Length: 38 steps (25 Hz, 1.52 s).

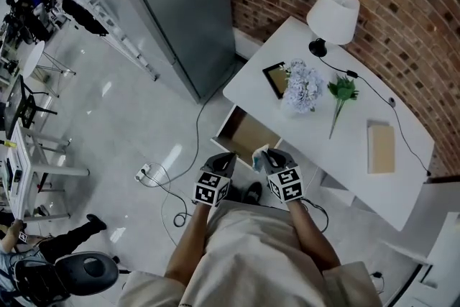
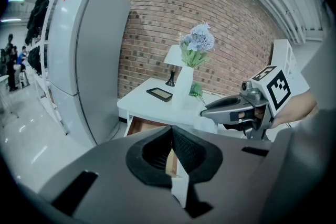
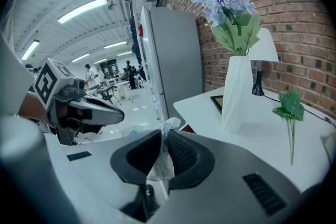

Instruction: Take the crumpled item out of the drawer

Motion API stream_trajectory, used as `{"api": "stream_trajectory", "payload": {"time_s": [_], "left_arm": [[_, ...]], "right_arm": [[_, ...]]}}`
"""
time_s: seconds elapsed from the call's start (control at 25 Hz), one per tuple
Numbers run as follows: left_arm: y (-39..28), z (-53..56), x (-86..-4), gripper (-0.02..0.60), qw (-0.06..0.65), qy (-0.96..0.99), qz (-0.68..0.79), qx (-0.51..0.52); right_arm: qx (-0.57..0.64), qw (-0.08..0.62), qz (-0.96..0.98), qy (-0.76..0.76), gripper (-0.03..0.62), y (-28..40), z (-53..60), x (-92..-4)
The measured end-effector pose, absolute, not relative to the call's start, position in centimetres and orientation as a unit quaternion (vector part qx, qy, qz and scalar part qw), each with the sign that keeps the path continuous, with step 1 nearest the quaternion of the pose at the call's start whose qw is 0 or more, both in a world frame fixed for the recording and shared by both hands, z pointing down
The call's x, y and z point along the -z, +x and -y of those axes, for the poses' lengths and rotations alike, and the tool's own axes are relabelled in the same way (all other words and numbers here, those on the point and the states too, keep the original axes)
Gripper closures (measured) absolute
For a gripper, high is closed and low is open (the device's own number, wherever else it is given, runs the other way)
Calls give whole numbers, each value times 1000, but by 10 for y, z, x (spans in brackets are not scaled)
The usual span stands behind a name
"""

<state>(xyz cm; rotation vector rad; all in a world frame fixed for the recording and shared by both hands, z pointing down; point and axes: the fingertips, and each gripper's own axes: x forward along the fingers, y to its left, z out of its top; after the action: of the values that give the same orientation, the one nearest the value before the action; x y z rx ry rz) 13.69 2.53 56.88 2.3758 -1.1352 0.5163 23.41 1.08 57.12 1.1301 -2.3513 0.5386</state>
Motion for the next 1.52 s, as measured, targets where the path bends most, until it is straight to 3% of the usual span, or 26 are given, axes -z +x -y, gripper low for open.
{"api": "stream_trajectory", "payload": {"time_s": [1.52], "left_arm": [[146,-32,-579,565,223,864,403,-205]], "right_arm": [[-219,234,854,409,526,238,-13,-584]]}}
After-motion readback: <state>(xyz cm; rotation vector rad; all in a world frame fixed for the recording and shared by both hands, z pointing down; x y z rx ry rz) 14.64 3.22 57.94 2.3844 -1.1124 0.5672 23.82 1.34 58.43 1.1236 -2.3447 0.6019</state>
